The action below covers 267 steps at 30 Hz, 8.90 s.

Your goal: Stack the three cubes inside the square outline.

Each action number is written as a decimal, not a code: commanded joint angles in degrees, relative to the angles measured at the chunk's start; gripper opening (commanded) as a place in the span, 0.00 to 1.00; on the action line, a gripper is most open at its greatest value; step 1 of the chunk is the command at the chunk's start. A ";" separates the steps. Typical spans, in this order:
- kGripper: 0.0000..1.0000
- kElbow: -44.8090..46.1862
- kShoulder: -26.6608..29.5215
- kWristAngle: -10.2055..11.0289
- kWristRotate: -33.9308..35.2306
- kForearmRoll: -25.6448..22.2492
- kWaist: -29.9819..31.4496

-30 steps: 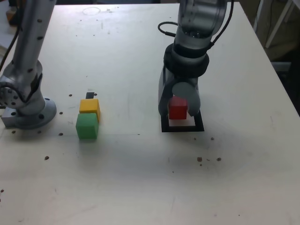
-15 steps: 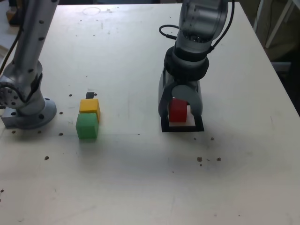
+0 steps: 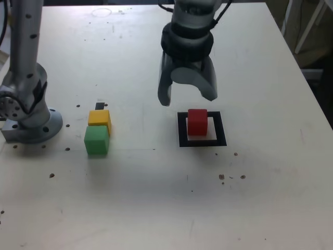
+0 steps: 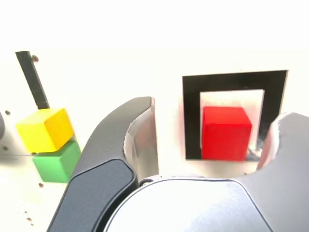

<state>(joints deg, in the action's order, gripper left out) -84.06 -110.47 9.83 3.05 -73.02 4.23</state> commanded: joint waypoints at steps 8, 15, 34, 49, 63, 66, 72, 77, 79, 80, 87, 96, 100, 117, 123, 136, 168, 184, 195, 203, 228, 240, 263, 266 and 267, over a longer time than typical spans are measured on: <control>1.00 8.86 11.16 0.52 -1.78 -3.73 -1.48; 0.99 16.53 17.20 -0.15 -1.16 -2.86 -1.85; 0.99 38.37 22.43 -5.74 1.34 12.54 -1.85; 0.81 39.69 17.44 -8.91 1.19 16.70 -1.85; 0.30 39.77 17.32 -9.22 1.52 17.50 -1.85; 0.30 39.78 17.35 -9.28 1.52 17.48 -1.85; 0.30 39.75 17.38 -9.35 1.52 17.36 -1.85; 0.30 39.52 17.40 -9.37 1.52 17.12 -1.85; 0.30 39.30 17.39 -9.27 1.52 16.81 -1.85; 0.30 39.14 17.39 -9.20 1.52 16.54 -1.85; 0.30 35.20 17.44 -7.28 1.48 11.08 -1.85; 0.30 22.37 15.75 -5.17 -0.47 4.77 -1.85; 0.30 16.16 13.92 -5.08 -1.20 2.28 -1.85; 0.30 -6.35 1.45 -6.79 -3.65 -6.45 -0.64; 0.30 -11.19 -2.64 -7.89 -4.82 -7.22 -0.54; 0.30 -14.14 -7.29 -8.23 -6.07 -7.39 -0.56; 0.99 -12.09 -8.62 -7.74 -7.97 -6.68 -2.99; 0.99 -4.32 3.90 -4.49 -6.47 -6.98 -3.00; 0.99 15.40 14.78 -4.33 1.03 -2.57 2.36; 0.99 22.51 19.83 -6.00 5.58 -1.20 7.30; 0.97 34.52 19.12 -15.06 9.87 9.57 14.26; 0.94 37.89 15.46 -16.54 9.35 15.40 14.26; 0.30 38.77 13.37 -16.96 9.34 18.84 14.05; 0.30 38.64 13.47 -16.99 9.34 18.76 14.05; 0.30 38.54 13.49 -16.99 9.34 18.70 14.05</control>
<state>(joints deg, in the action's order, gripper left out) -45.39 -96.92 -7.10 12.47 -54.14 18.36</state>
